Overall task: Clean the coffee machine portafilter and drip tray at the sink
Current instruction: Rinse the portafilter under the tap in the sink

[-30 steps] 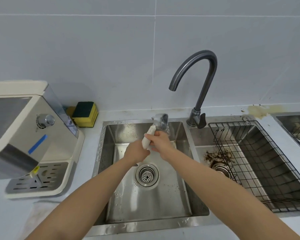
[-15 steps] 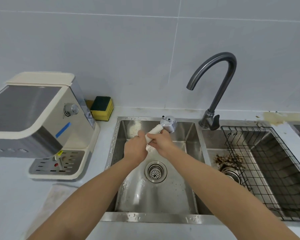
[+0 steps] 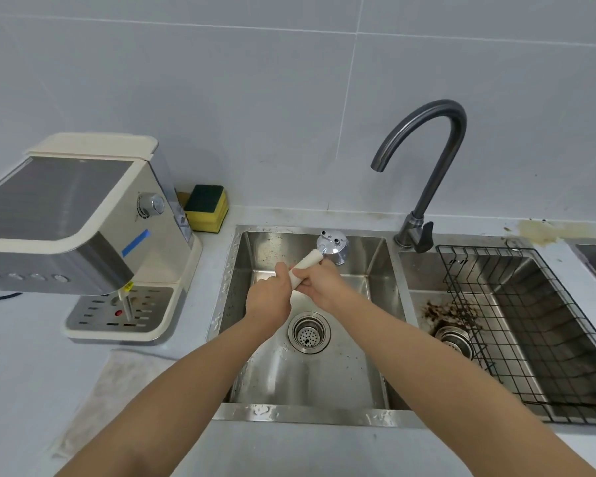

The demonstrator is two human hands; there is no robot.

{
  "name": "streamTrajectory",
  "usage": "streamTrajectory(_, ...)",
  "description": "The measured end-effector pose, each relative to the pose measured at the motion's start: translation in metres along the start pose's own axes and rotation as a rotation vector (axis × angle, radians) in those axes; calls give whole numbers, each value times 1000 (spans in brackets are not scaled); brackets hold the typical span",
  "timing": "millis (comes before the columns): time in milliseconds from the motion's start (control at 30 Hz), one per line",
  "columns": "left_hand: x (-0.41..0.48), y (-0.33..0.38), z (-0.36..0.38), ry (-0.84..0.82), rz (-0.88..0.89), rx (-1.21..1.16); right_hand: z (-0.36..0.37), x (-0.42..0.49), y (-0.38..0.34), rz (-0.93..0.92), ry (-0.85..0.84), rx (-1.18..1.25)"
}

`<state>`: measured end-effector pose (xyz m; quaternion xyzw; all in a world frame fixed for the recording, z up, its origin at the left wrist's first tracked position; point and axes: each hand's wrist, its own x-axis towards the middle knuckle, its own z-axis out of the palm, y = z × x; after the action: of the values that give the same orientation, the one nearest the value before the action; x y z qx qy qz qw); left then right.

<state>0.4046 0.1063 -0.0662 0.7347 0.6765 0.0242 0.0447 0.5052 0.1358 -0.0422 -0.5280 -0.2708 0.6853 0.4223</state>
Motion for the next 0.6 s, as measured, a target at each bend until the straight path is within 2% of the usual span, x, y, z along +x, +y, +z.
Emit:
streamTrajectory(100, -6, 0, -1, -16, 12, 39, 2, -3, 2, 55, 22, 4)
streamTrajectory(367, -21, -6, -3, 4, 39, 165, 4, -16, 9, 35, -7, 46)
streamTrajectory(600, -31, -13, -7, -7, 47, 147, 12, -30, 11, 54, -39, 33)
